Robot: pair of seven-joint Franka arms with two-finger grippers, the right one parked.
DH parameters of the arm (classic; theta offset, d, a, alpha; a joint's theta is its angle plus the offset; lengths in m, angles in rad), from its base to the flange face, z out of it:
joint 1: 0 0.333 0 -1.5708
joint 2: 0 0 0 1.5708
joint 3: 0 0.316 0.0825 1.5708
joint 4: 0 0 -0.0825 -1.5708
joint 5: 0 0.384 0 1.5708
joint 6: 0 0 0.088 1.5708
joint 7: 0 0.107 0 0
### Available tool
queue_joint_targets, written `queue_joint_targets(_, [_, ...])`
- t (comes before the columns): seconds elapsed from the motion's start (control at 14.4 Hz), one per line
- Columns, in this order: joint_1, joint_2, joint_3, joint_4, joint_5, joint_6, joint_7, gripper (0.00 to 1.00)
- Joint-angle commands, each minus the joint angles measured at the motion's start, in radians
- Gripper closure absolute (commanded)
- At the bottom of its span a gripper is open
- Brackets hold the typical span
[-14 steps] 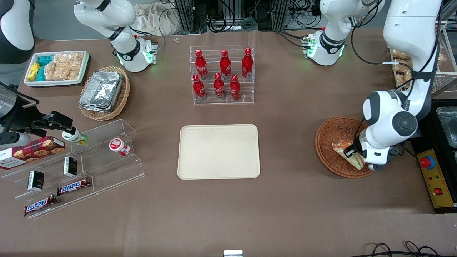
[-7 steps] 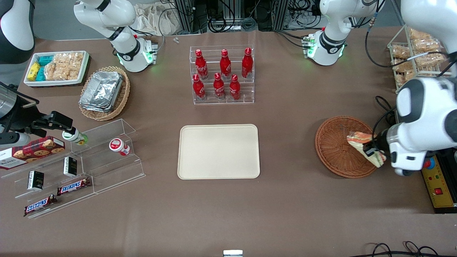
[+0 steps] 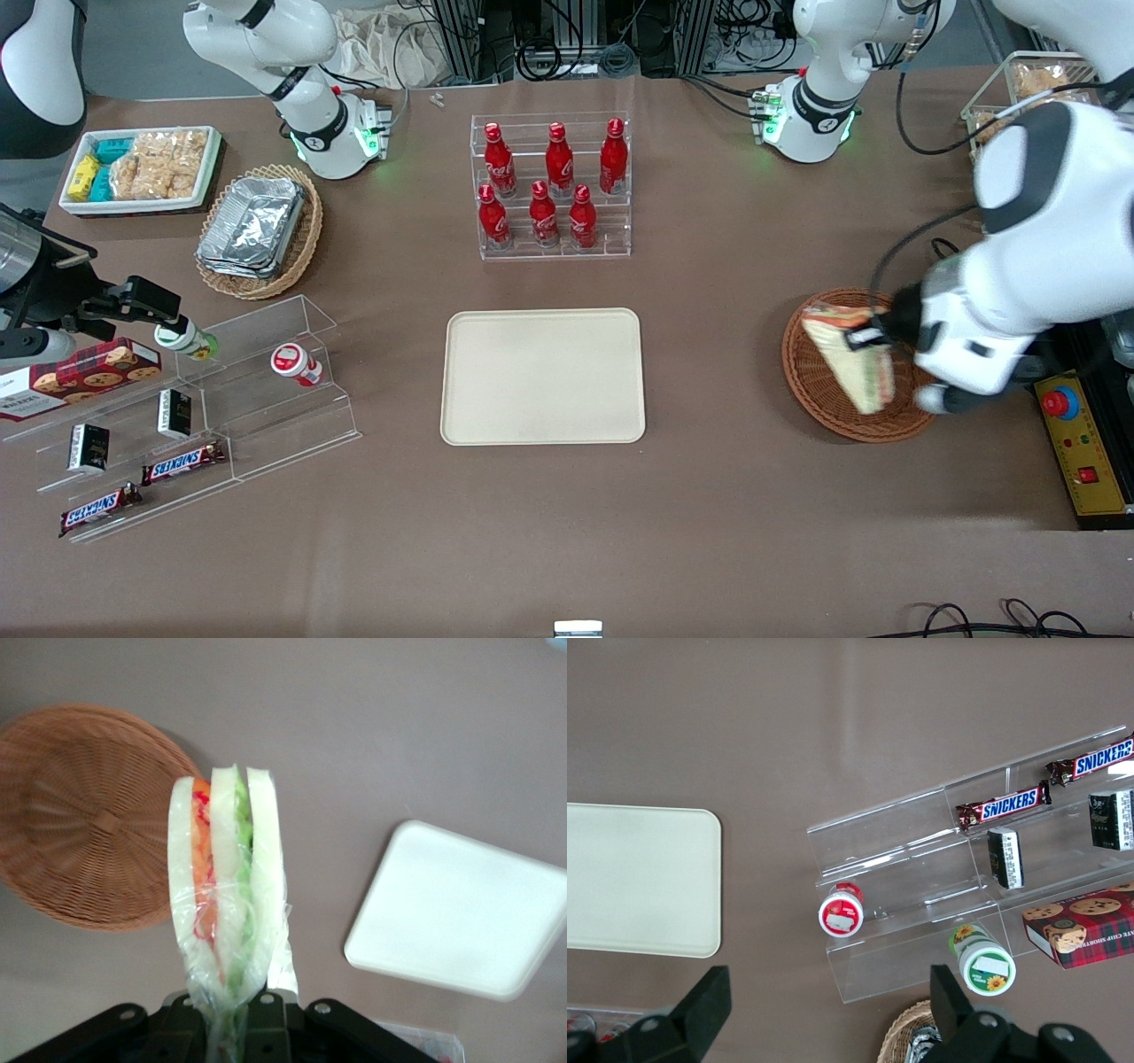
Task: Place sandwich from basket to tray
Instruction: 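Lift the sandwich out of the basket with the left gripper, then carry the sandwich over the cream tray and lower it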
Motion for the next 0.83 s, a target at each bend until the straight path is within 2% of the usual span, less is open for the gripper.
queue_joint_targets(0.0, [-0.031, 0.072, -0.100, 0.013, -0.003, 0.070, 0.022, 1.00])
queue_joint_targets(0.14, [-0.132, 0.143, -0.101, -0.006, 0.019, 0.149, 0.006, 1.00])
queue_joint_targets(0.35, [-0.238, 0.287, -0.099, -0.019, 0.118, 0.322, -0.087, 1.00])
queue_joint_targets(0.49, [-0.271, 0.360, -0.099, -0.019, 0.177, 0.391, -0.118, 1.00])
queue_joint_targets(0.76, [-0.326, 0.445, -0.099, -0.019, 0.192, 0.476, -0.116, 1.00])
